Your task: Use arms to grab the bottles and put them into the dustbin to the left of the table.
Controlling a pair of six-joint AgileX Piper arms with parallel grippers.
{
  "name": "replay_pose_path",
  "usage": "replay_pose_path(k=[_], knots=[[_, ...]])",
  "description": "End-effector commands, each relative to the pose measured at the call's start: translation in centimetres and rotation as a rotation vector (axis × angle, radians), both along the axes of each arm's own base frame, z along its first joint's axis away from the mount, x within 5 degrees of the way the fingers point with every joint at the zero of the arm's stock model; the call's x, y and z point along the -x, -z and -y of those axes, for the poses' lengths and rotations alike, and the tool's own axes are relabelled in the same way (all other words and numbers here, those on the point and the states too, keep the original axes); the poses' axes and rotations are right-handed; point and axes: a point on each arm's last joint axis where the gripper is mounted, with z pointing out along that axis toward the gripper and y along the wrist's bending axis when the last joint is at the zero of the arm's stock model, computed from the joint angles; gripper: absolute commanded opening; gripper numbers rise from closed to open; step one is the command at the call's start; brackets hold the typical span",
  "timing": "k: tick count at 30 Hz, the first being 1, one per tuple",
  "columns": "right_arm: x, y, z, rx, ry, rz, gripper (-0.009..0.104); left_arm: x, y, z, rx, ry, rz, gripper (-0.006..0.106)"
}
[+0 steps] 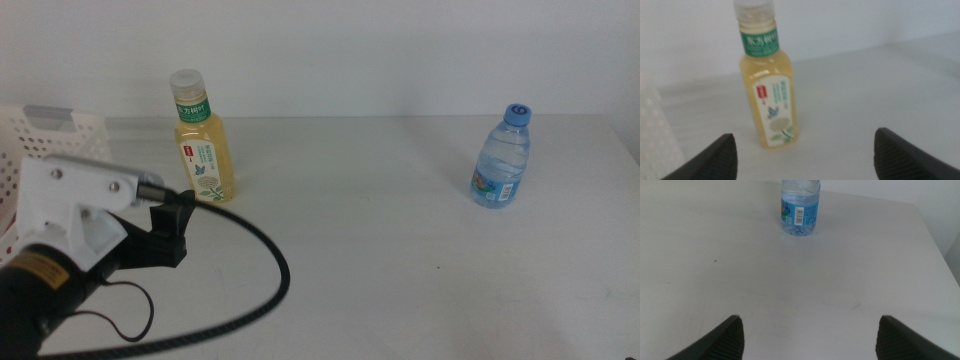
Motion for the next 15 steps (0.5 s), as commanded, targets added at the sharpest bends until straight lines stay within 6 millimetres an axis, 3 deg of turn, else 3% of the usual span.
replay_pose_path(k=[1, 15], knots=[[0.0, -0.9, 0.0, 0.012, 0.001, 0.104, 0.074, -0.2, -1.1, -0.1, 0.061, -0.038, 0.199, 0.091], [0.0, -0.9, 0.0, 0.012, 0.001, 0.104, 0.074, -2.7, 2.6, 0.8, 0.068, -0.045, 0.269, 0.091]])
